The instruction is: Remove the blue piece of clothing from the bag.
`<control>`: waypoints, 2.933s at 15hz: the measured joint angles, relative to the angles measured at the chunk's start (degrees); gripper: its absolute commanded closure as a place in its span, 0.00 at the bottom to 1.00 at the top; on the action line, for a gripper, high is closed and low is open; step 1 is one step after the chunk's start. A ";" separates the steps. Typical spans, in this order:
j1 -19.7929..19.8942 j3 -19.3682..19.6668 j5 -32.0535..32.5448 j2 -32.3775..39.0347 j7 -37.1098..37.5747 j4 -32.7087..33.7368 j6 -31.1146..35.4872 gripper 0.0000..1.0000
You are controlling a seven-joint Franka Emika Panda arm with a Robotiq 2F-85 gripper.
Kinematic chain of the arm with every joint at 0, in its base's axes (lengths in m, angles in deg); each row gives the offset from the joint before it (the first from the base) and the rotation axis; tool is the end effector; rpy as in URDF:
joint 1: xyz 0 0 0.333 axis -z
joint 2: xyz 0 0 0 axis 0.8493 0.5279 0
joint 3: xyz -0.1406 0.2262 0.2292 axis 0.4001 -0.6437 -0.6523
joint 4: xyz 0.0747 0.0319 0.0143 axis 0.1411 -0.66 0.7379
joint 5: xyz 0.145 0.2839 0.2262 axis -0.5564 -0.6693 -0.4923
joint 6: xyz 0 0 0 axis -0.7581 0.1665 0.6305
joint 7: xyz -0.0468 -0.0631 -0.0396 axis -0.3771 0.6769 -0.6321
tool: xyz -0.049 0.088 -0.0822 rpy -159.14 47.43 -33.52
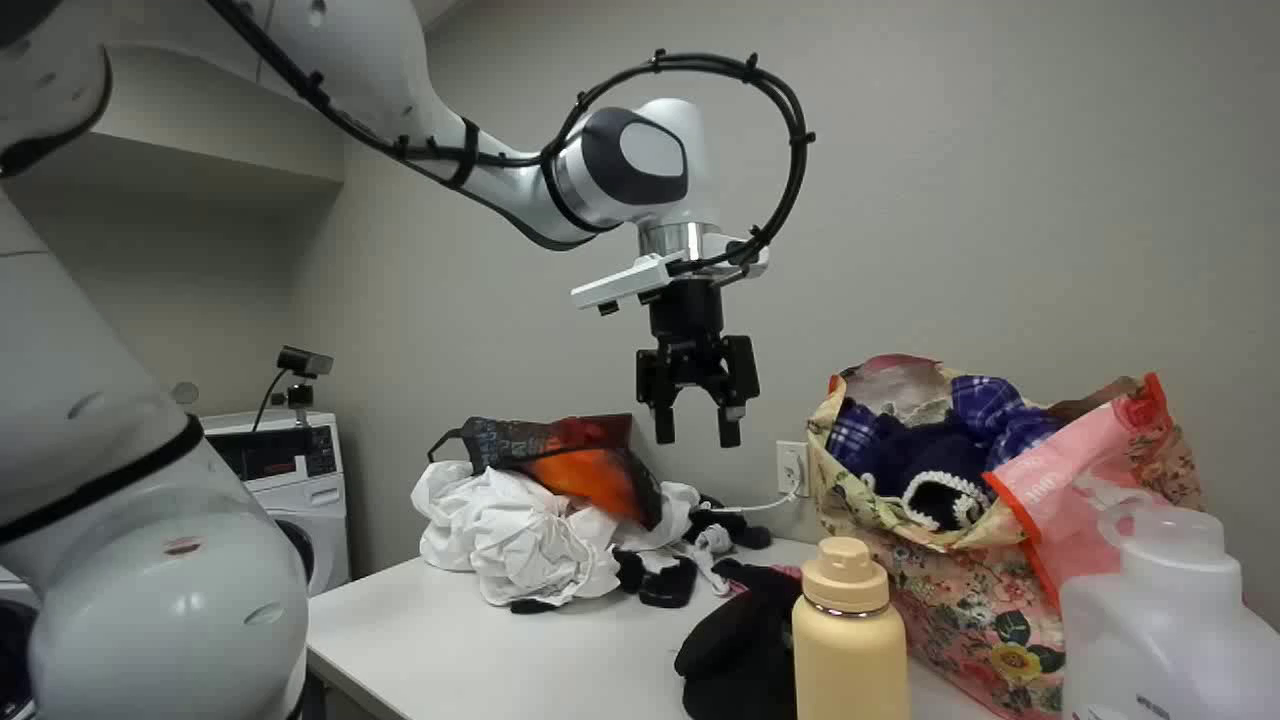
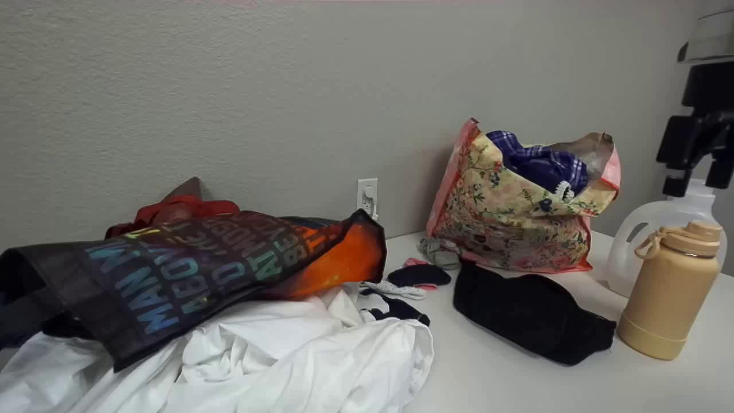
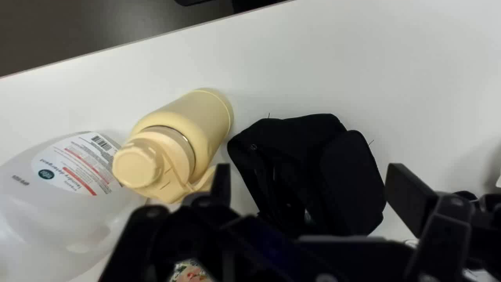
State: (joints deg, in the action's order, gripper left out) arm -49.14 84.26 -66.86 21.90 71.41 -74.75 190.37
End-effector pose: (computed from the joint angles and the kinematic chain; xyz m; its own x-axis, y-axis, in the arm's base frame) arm 0.3665 -0.1313 0.5278 0.9769 -0.2120 -0.0255 -0.2091 -0.9740 0.0868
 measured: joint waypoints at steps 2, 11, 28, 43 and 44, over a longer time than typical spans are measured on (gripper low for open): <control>0.01 0.05 0.00 0.00 0.00 0.00 0.00 0.00; -0.60 -0.15 -2.15 1.86 2.40 0.52 5.52 0.00; 0.55 3.90 3.55 32.86 21.45 24.01 34.46 0.00; -3.90 9.60 21.81 42.66 49.80 26.54 42.24 0.00; -4.43 10.30 23.32 43.13 52.14 26.79 42.29 0.00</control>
State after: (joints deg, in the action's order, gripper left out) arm -53.58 94.56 -43.54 65.02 123.55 -47.96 232.66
